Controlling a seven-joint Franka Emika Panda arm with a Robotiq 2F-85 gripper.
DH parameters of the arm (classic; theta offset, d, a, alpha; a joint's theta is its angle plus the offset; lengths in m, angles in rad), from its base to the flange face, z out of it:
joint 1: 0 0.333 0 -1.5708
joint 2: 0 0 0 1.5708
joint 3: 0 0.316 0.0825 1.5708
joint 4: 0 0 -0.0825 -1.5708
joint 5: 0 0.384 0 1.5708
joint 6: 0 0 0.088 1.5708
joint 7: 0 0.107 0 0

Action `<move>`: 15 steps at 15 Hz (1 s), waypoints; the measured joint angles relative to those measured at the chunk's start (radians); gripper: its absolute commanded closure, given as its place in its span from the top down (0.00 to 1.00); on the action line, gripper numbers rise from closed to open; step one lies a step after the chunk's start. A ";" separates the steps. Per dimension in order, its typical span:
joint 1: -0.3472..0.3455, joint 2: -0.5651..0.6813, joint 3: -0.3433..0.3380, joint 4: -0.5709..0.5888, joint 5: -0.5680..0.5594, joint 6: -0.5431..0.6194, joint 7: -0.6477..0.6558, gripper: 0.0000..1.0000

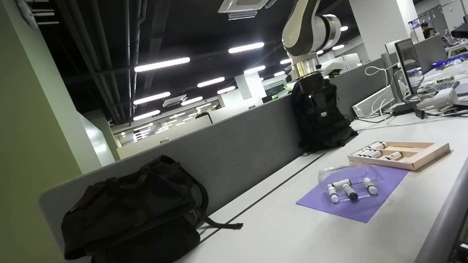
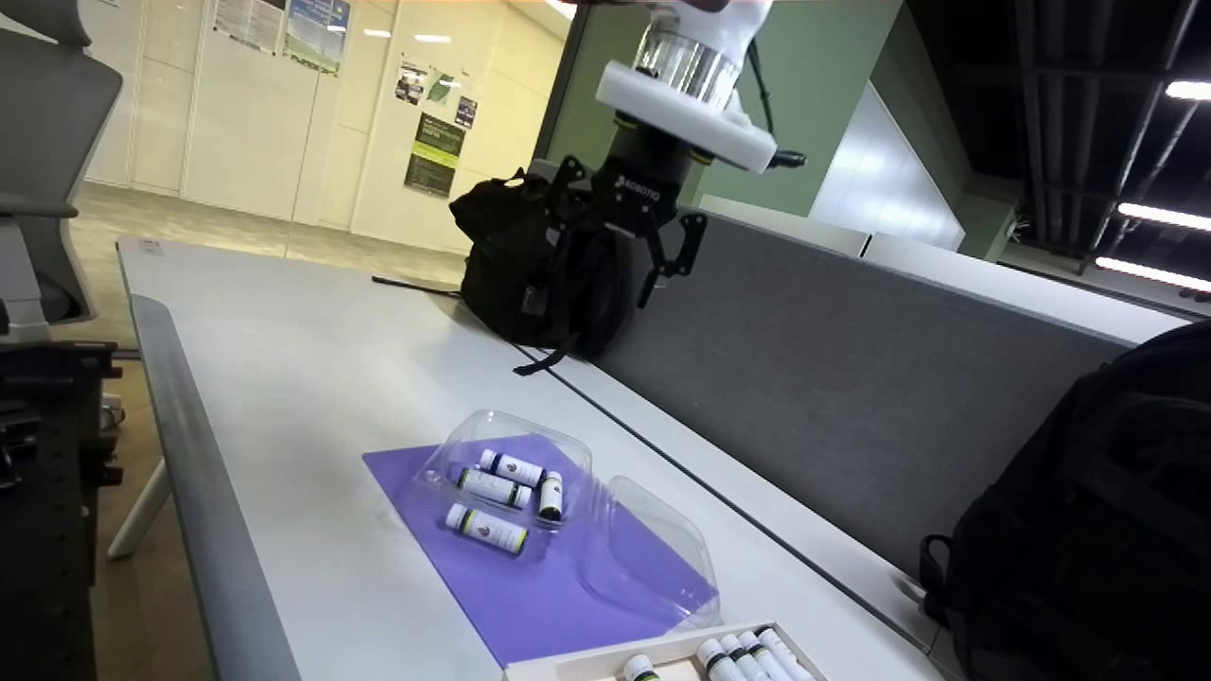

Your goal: Move one bottle from the storage box to the tray

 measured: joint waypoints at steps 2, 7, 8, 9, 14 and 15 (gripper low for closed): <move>-0.014 0.059 0.057 0.050 -0.058 -0.050 -0.011 1.00; -0.031 0.096 0.089 0.098 -0.095 -0.091 -0.021 1.00; -0.033 0.096 0.089 0.098 -0.096 -0.092 -0.023 1.00; -0.035 0.096 0.089 0.098 -0.097 -0.092 -0.024 1.00; -0.066 0.109 0.139 0.084 -0.133 -0.089 -0.112 1.00; -0.071 0.118 0.152 0.078 -0.145 -0.089 -0.156 1.00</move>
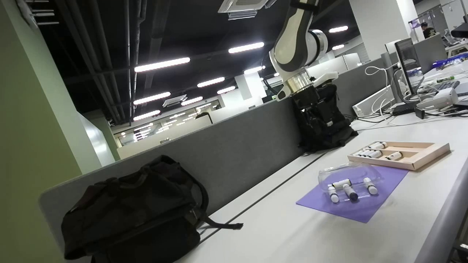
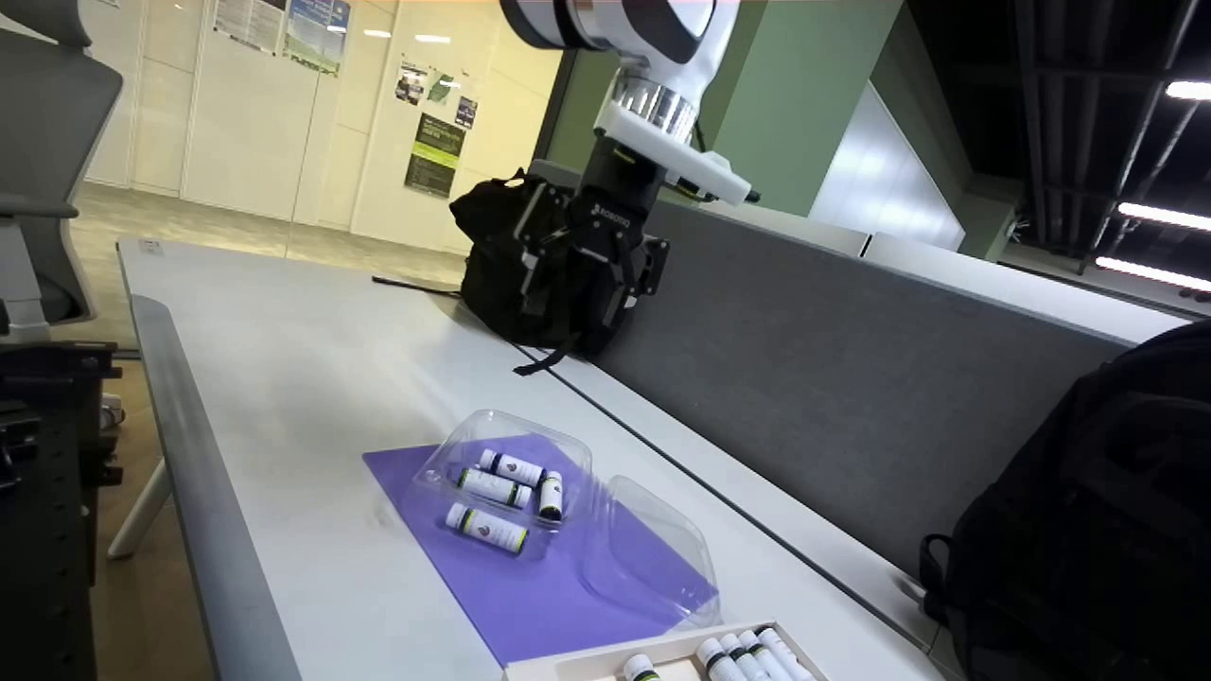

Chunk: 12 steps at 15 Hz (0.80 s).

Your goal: Move one bottle from the storage box to the tray

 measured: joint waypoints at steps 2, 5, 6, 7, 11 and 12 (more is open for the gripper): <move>-0.008 0.024 0.017 -0.013 -0.037 0.004 -0.081 1.00; -0.016 0.074 0.025 -0.015 -0.163 -0.001 -0.147 1.00; -0.018 0.093 0.025 -0.010 -0.218 -0.004 -0.157 1.00; -0.019 0.111 0.025 -0.002 -0.278 -0.009 -0.159 1.00; -0.017 0.161 0.025 0.036 -0.408 -0.018 -0.153 1.00; -0.017 0.164 0.025 0.040 -0.412 -0.020 -0.153 1.00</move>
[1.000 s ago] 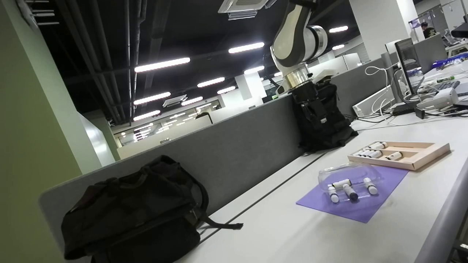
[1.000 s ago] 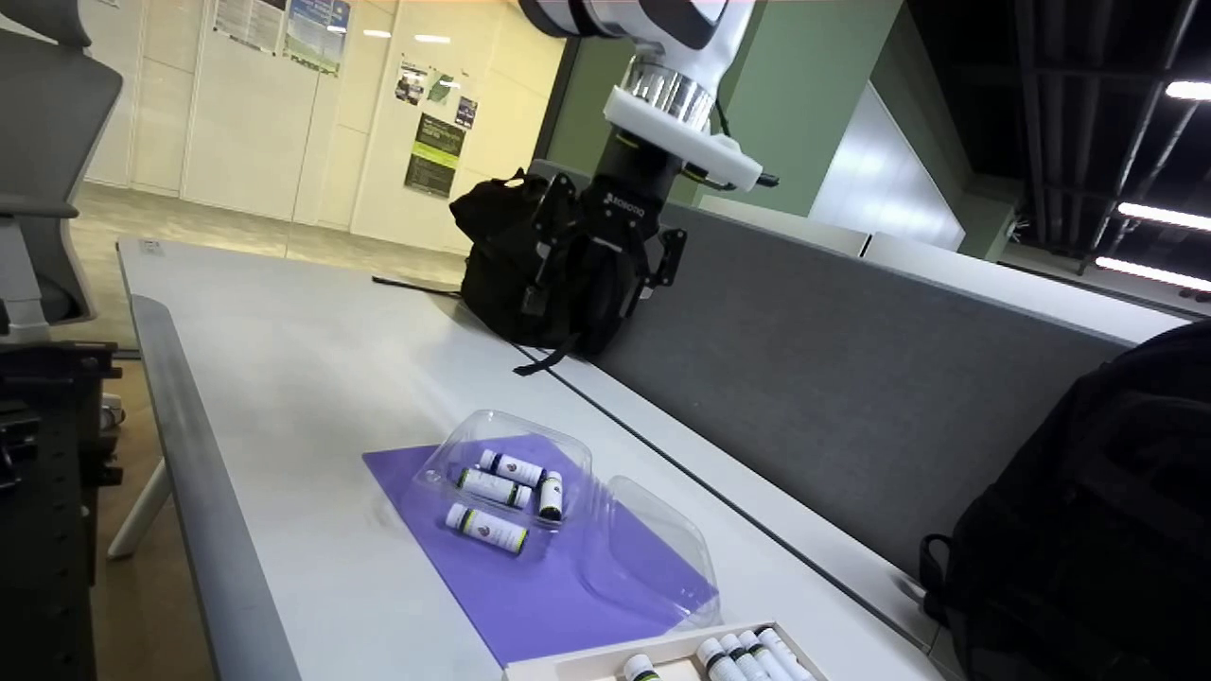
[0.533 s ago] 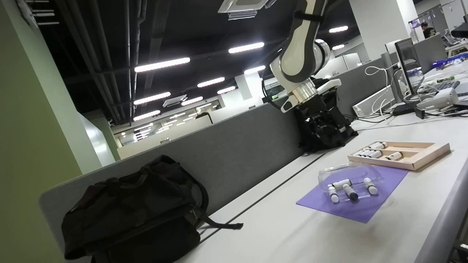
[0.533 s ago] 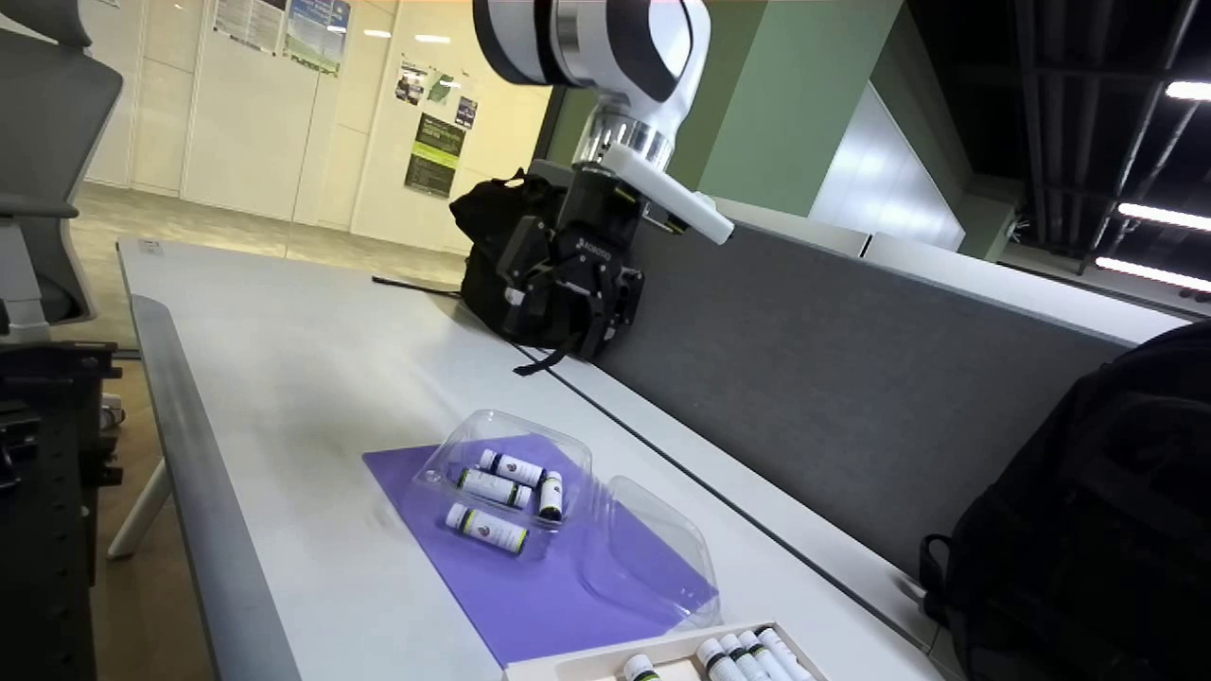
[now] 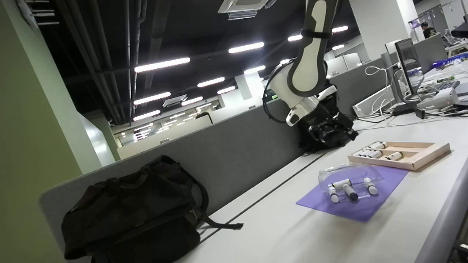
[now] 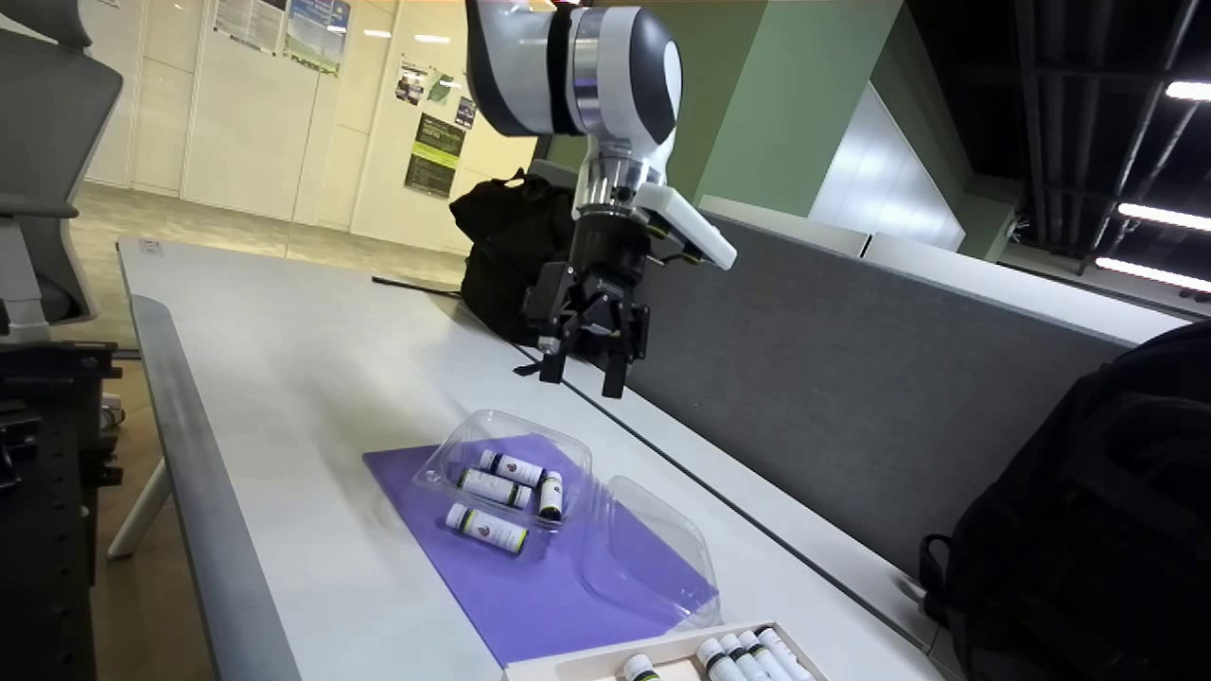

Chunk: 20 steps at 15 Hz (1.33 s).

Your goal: Move one bottle from the storage box to the tray

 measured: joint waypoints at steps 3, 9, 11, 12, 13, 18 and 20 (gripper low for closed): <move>0.000 0.000 0.000 0.003 -0.001 -0.002 0.000 1.00; -0.001 0.025 0.018 -0.003 -0.036 0.050 -0.025 1.00; -0.002 0.056 0.026 -0.006 -0.048 0.104 -0.055 1.00; -0.004 0.074 0.029 -0.007 -0.048 0.132 -0.081 1.00; -0.009 0.094 0.034 -0.007 -0.043 0.160 -0.111 1.00; -0.043 0.195 0.075 -0.003 0.021 0.241 -0.272 1.00; -0.045 0.225 0.082 0.001 0.029 0.251 -0.305 1.00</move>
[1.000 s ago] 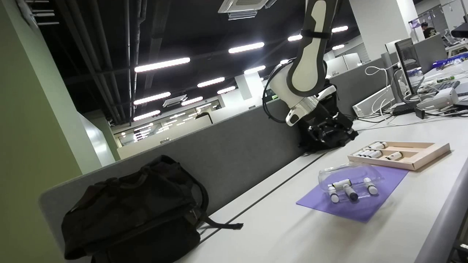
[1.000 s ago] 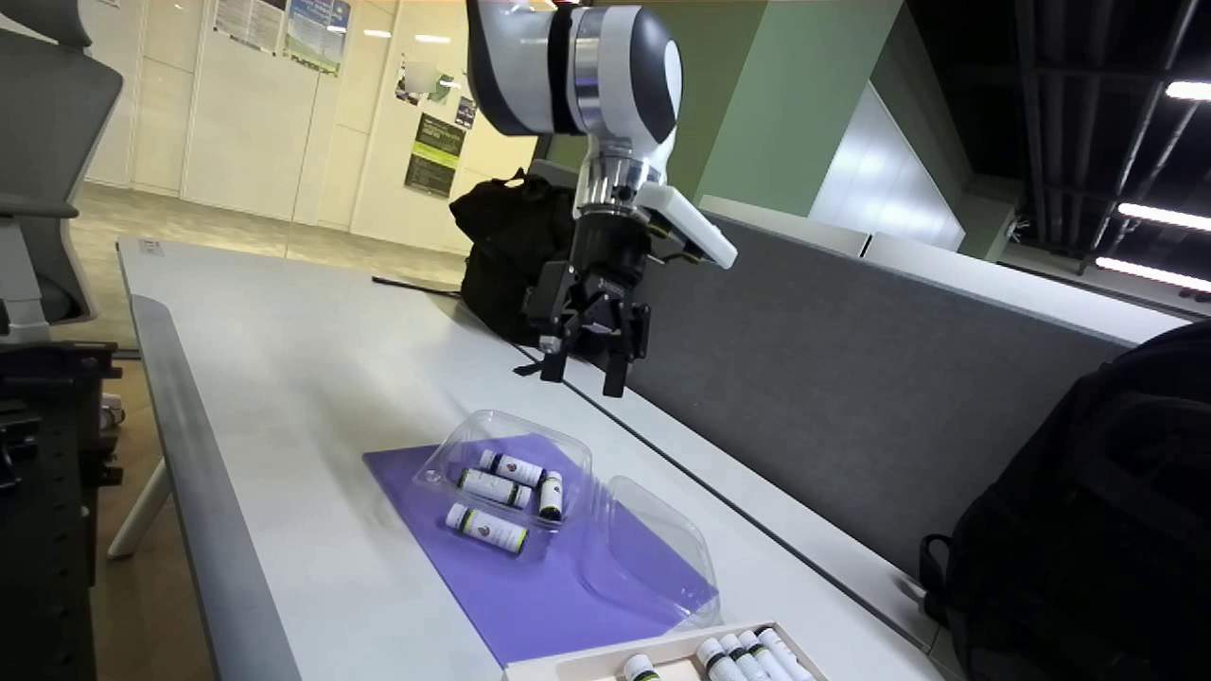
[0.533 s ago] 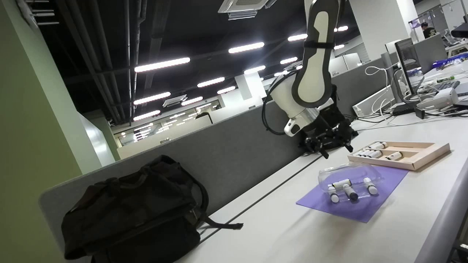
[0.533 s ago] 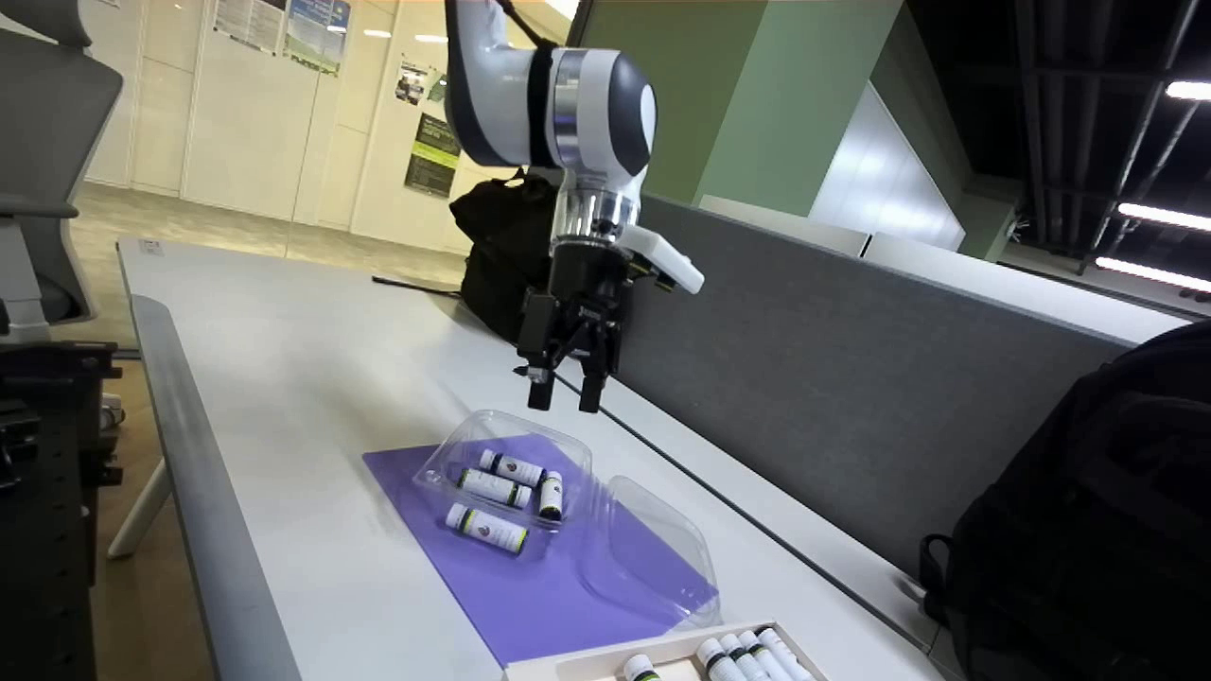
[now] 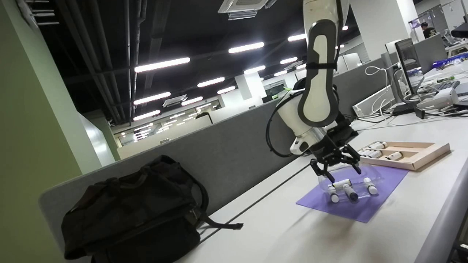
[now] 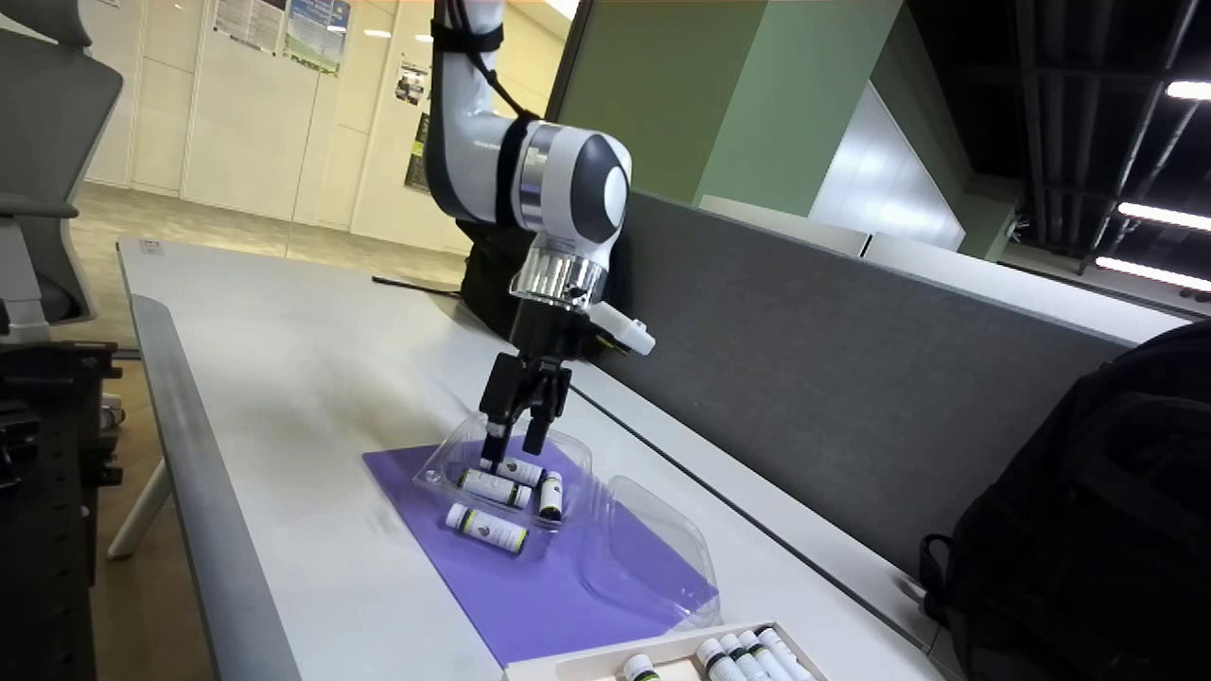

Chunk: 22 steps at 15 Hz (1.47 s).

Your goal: Move one bottle from the storage box to the tray

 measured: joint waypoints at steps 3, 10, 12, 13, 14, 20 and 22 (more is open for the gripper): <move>0.000 0.033 0.006 0.005 0.013 0.006 -0.037 1.00; -0.003 0.074 -0.001 0.005 0.012 0.052 -0.066 1.00; -0.005 0.083 -0.004 0.005 0.012 0.056 -0.068 1.00; -0.005 0.088 -0.005 0.005 0.013 0.059 -0.068 0.75; -0.005 0.093 -0.008 0.005 0.013 0.061 -0.066 0.75; -0.006 0.097 -0.020 0.013 0.034 0.073 -0.061 0.33; -0.006 0.097 -0.023 0.014 0.037 0.078 -0.058 0.19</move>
